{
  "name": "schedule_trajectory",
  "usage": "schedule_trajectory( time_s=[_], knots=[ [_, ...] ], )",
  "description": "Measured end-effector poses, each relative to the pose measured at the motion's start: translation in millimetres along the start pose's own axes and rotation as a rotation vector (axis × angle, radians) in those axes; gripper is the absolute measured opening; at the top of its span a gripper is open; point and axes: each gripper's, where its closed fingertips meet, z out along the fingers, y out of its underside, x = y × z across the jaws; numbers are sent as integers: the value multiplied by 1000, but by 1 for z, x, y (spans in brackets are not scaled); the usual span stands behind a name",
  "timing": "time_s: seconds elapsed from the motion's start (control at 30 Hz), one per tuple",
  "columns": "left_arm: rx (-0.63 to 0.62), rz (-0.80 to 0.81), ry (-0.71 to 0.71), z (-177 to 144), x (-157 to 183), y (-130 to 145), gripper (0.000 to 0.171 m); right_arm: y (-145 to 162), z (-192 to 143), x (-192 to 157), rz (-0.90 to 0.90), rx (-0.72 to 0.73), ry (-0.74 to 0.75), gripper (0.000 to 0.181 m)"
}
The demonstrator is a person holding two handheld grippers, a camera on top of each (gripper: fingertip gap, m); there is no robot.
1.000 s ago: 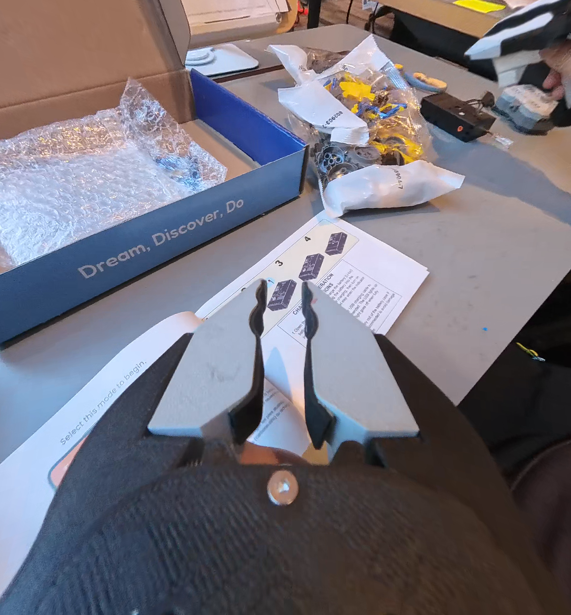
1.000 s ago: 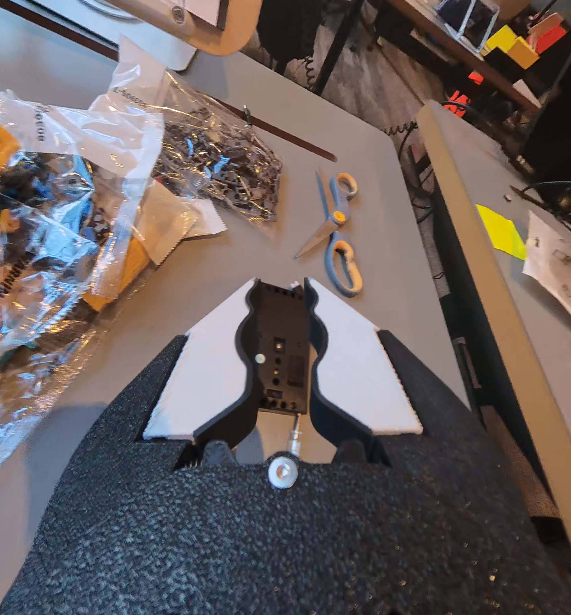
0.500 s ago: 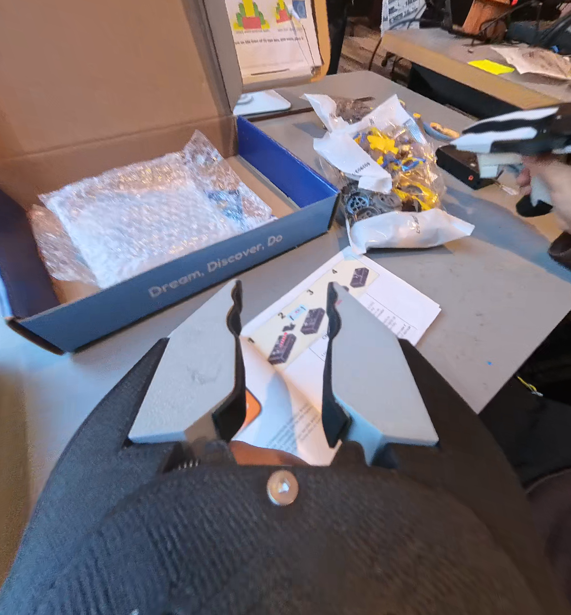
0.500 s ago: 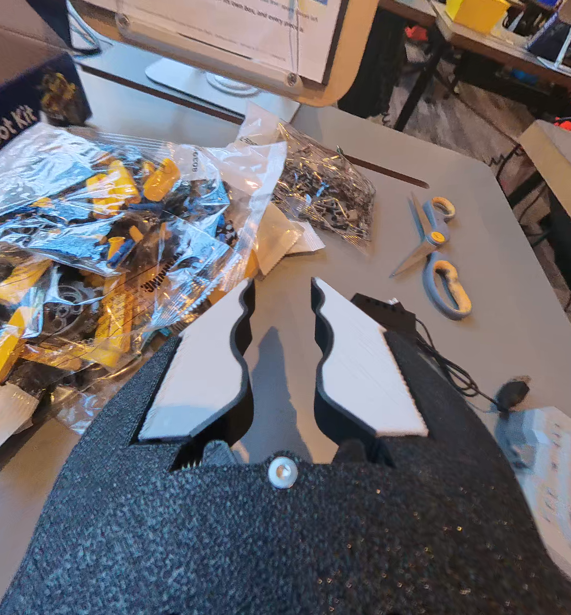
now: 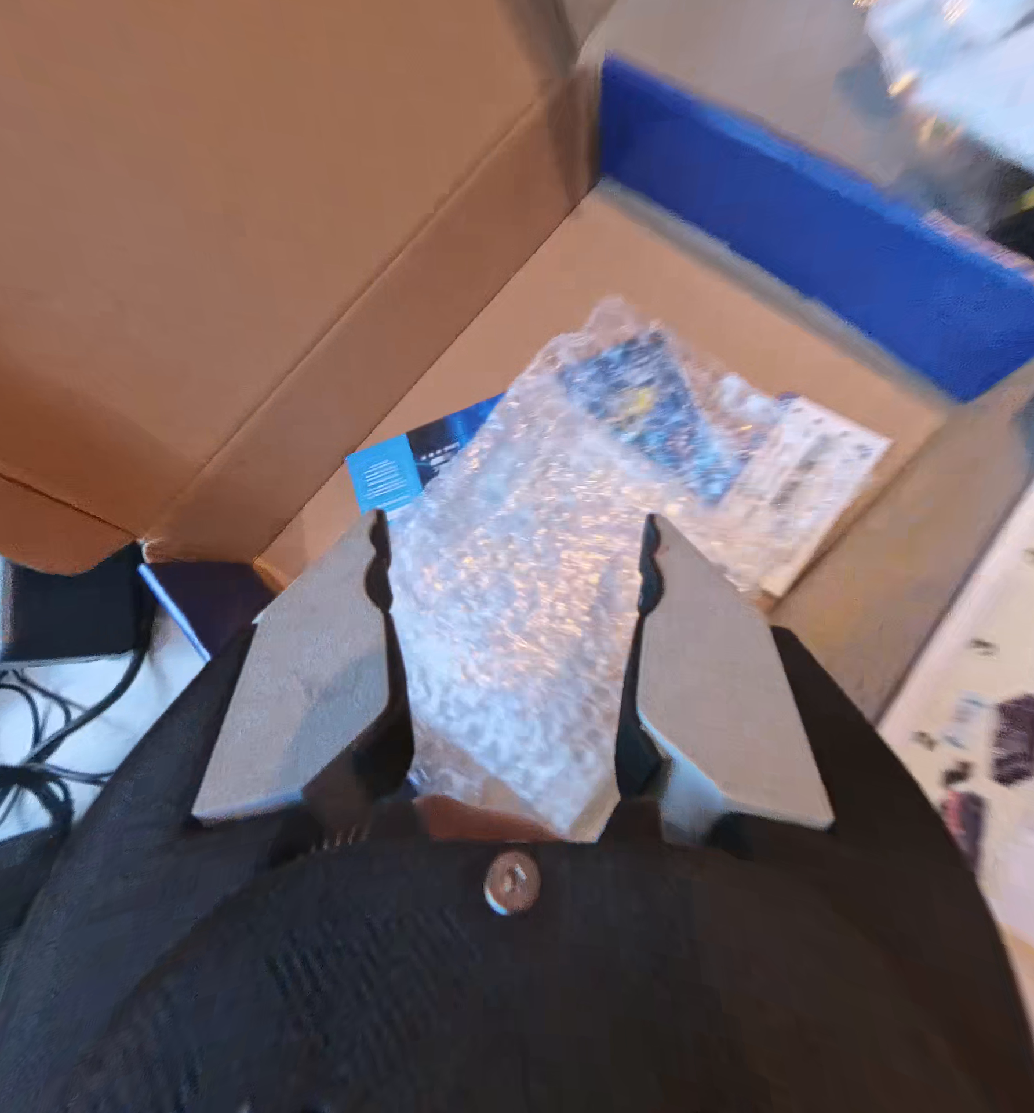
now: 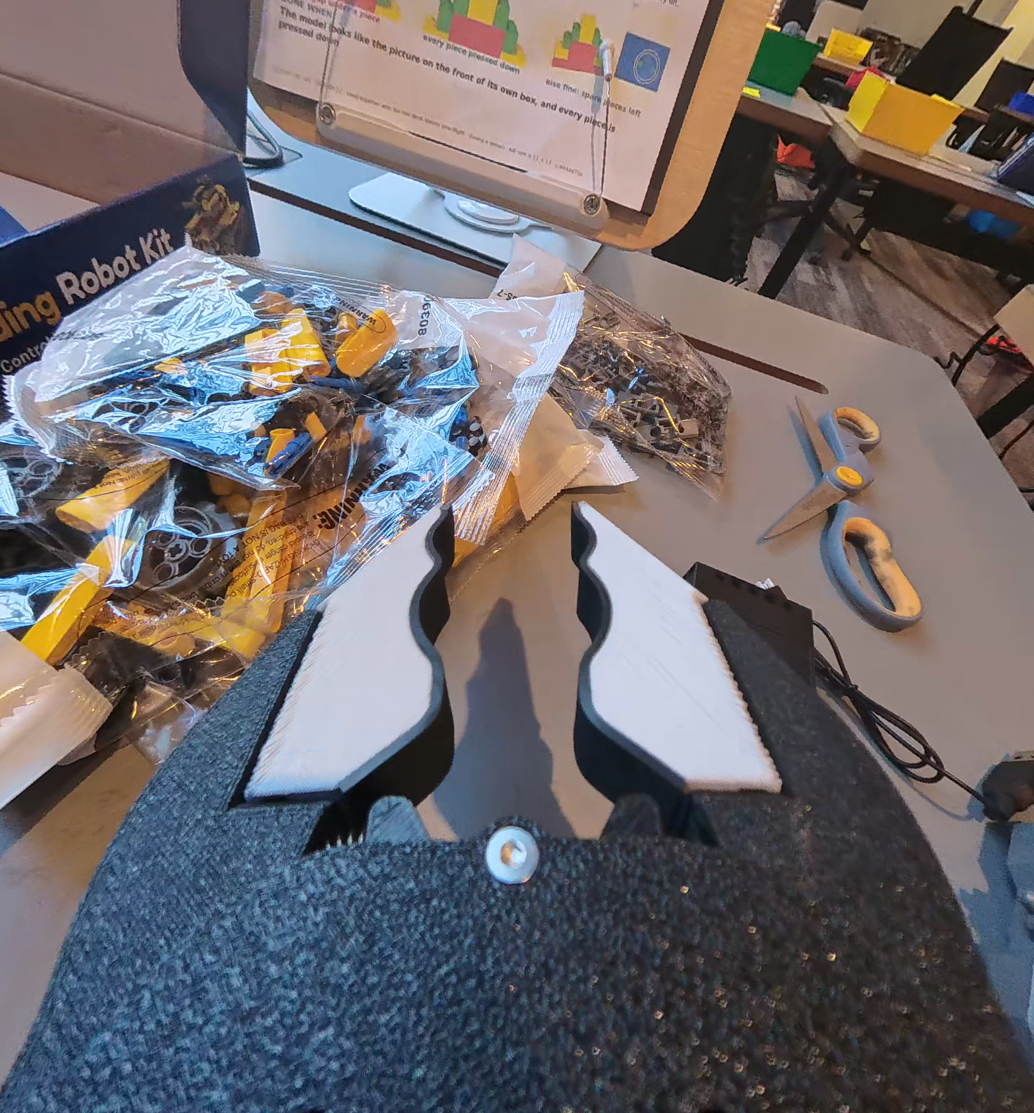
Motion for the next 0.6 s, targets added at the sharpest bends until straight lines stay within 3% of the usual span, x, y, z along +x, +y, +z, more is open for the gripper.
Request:
schedule_trajectory(
  time_s=[0.13,0.2,0.3,0.5,0.6],
  knots=[
    [-288,-18,93,35,-7,41,114,-1,-2,1,29,15,-16,38],
    [-446,-16,92,43,-11,72,119,-2,-3,2,47,24,-26,38],
    [-491,-98,176,46,-2,84,103,-3,-4,3,70,34,-40,38],
    [-448,-97,137,34,-14,78,58,-4,-5,3,90,43,-58,36],
    [-443,-101,120,28,-19,79,45,-4,-6,2,92,43,-64,36]
  ],
)
